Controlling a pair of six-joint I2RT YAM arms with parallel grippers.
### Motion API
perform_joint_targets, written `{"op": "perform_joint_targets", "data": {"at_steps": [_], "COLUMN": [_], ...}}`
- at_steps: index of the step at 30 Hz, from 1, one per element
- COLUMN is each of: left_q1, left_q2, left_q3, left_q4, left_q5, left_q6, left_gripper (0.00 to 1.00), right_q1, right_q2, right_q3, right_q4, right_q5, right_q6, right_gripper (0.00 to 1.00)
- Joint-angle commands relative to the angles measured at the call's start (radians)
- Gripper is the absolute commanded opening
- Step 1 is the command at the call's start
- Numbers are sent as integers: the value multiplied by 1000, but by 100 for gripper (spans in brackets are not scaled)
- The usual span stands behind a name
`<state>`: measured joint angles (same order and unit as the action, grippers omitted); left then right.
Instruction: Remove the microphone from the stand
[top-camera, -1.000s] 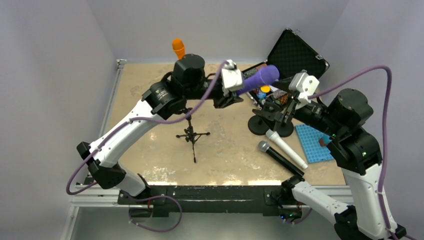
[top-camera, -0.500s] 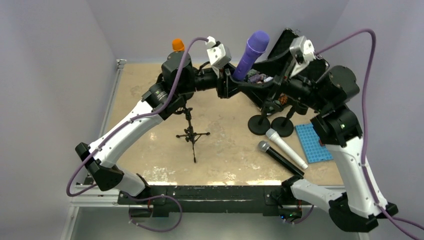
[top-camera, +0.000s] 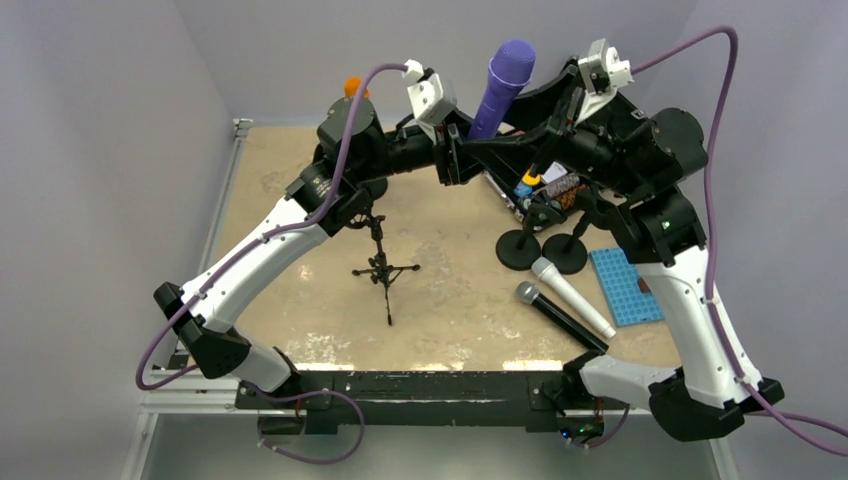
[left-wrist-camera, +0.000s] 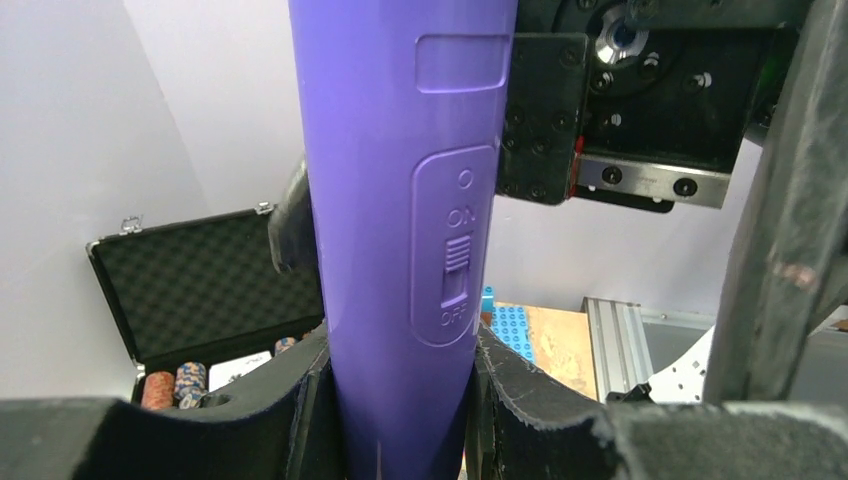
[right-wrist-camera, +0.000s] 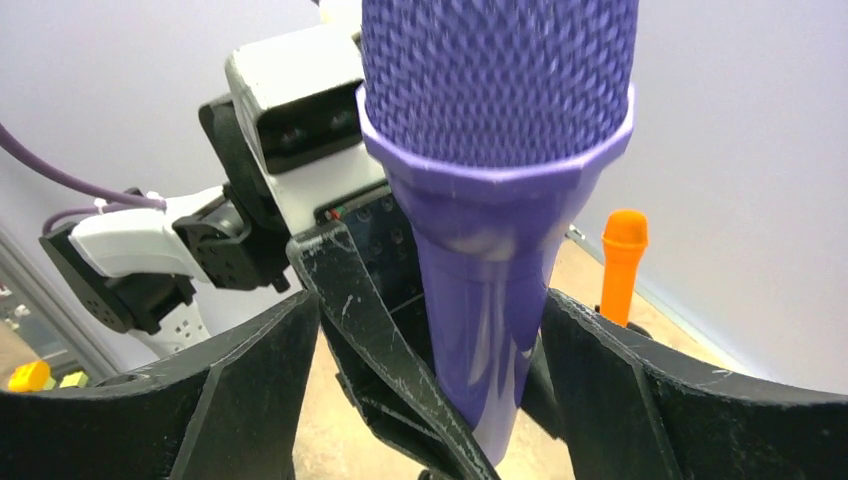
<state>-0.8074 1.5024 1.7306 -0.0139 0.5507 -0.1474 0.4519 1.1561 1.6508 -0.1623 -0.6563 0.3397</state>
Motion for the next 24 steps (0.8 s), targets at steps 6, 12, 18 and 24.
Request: {"op": "perform_joint_targets", "data": {"at_steps": [6, 12, 18, 24], "left_q1": [4, 5, 5, 8], "left_q2": [-18, -7, -22, -127], "left_q3": [-5, 15, 7, -34], "left_q4": [61, 71, 31, -141], "left_q5": [98, 112, 53, -45], "left_q6": [-38, -25, -14, 92], "left_gripper": [0, 0, 47, 92], "right_q1": [-13, -14, -17, -97], "right_q2": [20, 66, 90, 37], "right_q3": [74, 87, 130, 126], "right_q4": [136, 157, 113, 31], "right_q5": [2, -29, -14, -1], "right_q6": [52, 65, -14, -193], "right_gripper": [90, 63, 0, 0]}}
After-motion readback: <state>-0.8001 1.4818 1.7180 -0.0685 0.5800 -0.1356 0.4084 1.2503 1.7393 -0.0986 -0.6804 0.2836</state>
